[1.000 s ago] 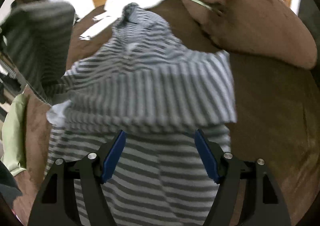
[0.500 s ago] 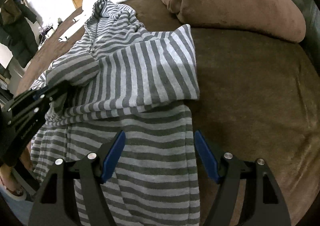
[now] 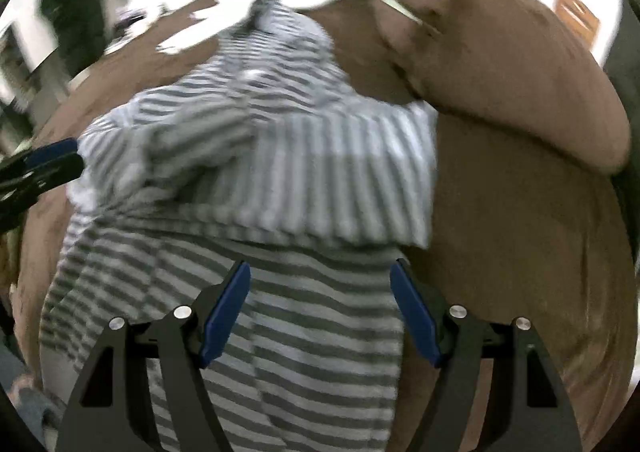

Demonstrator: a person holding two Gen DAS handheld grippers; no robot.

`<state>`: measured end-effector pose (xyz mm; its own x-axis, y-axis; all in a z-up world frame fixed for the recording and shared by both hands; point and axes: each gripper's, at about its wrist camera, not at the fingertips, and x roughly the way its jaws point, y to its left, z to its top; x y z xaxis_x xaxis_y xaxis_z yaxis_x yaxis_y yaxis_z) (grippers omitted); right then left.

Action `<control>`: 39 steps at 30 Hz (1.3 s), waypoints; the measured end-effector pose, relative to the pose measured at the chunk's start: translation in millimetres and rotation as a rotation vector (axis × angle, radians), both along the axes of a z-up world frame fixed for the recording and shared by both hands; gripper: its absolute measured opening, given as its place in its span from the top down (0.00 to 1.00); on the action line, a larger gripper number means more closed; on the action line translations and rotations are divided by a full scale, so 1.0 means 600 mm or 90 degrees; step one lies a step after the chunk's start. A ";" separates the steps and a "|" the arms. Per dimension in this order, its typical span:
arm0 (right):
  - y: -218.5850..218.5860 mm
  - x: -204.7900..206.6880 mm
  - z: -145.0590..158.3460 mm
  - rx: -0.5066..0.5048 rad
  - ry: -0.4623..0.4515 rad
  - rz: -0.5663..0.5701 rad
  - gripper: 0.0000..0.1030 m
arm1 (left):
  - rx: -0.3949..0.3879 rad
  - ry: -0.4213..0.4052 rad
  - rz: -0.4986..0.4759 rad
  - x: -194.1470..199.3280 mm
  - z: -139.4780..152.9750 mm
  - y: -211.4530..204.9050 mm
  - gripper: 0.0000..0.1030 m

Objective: Fold large clothes
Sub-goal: 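Fold the held sleeve across the hoodie body with the left gripper, then release the sleeve with the left gripper while the right gripper smooths the folded sleeve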

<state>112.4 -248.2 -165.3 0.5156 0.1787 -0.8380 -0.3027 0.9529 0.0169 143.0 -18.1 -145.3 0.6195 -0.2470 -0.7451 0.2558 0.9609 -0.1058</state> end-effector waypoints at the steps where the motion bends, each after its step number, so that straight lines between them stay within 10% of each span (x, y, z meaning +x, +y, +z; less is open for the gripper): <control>1: 0.018 -0.001 0.005 -0.012 -0.012 0.026 0.30 | 0.017 0.007 0.012 0.000 -0.005 0.014 0.38; 12: 0.267 -0.023 0.037 -0.229 -0.185 0.357 0.38 | 0.073 0.086 0.081 0.034 -0.070 0.112 0.38; 18: 0.329 -0.007 0.017 -0.245 -0.183 0.451 0.45 | 0.050 0.113 0.083 0.046 -0.106 0.127 0.39; 25: 0.345 0.039 -0.022 -0.223 -0.122 0.431 0.60 | 0.005 0.122 0.093 0.045 -0.125 0.144 0.39; 29: 0.338 0.061 -0.046 -0.196 -0.069 0.387 0.92 | -0.004 0.122 0.094 0.046 -0.128 0.146 0.40; 39: 0.292 0.083 -0.035 -0.071 -0.056 0.264 0.99 | -0.017 0.124 0.096 0.049 -0.132 0.148 0.40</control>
